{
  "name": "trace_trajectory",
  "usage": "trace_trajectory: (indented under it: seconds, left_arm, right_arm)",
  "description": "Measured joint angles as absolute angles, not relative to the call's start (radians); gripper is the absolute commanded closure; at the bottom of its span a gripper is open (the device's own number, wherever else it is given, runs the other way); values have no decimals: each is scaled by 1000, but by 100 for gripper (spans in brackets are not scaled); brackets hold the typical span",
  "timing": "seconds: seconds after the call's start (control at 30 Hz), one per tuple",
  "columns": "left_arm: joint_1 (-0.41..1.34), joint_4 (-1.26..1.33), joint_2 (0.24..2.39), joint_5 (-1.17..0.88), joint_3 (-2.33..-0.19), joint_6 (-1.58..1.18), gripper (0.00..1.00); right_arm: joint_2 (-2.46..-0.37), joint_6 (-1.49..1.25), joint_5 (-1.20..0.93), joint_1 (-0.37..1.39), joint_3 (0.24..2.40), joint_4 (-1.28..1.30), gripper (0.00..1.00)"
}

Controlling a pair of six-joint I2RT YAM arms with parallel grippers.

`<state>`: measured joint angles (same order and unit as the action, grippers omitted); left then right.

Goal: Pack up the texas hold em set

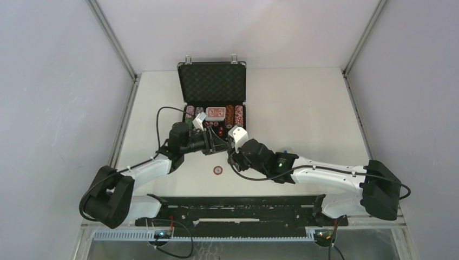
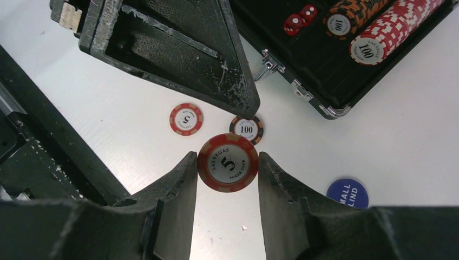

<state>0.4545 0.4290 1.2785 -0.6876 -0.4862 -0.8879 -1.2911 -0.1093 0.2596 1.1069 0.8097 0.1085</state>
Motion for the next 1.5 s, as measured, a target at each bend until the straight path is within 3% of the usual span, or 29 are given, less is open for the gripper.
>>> trace_trajectory:
  seconds: [1.5]
  left_arm:
    - [529, 449, 1345, -745, -501, -890, 64]
  right_arm:
    - [-1266, -101, 220, 1073, 797, 107, 60]
